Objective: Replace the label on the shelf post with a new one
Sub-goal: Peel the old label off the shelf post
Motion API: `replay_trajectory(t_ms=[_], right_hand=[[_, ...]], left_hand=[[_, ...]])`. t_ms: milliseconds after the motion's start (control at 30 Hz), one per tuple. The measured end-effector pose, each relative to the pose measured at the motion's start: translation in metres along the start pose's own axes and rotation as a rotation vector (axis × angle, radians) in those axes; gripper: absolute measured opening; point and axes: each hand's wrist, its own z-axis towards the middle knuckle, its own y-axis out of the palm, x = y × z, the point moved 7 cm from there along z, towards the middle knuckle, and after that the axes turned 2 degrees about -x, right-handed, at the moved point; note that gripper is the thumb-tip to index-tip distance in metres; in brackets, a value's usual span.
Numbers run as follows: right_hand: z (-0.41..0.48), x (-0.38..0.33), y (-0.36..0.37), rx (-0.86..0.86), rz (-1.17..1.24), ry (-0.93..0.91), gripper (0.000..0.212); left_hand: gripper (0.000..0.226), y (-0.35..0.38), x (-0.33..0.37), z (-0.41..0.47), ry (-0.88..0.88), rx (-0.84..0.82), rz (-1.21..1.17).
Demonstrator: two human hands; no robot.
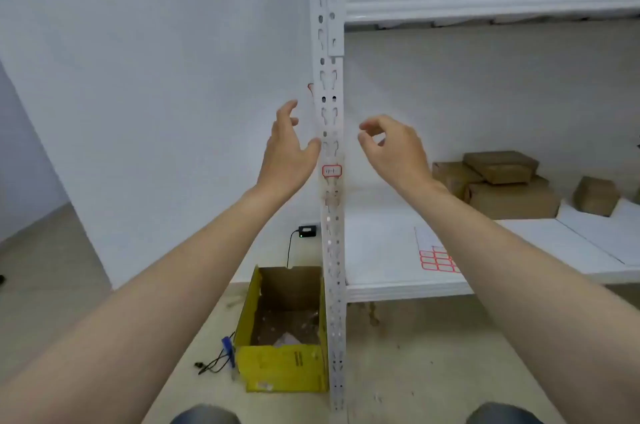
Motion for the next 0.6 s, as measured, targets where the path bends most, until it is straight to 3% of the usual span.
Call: replay_trajectory(t_ms=[133, 267, 333, 400, 600], right_hand=[[-0.011, 0.032, 0.035, -0.038, 0.064, 0.062, 0.017], [-0.009, 0.058, 0.068, -0.027, 0.388, 0.15, 0.01], [-0.002, 0.064, 0.087, -0.038, 0.513, 0.159, 0.015], [0.008, 0.063, 0.099, -0.014, 0.622, 0.116, 0.023], [0.03, 0.063, 0.126, 0.059, 0.794, -0.098, 0.034]], left_hand=[[0.066, 0.029, -0.034, 0.004, -0.068, -0.063, -0.024], [0.04, 0.052, -0.063, 0.018, -0.126, -0.069, -0.212], [0.04, 0.062, -0.075, 0.027, -0.12, -0.058, -0.292], [0.048, 0.067, -0.078, 0.035, -0.032, 0.004, -0.333], [0.041, 0.077, -0.085, 0.053, 0.213, 0.176, -0.364]])
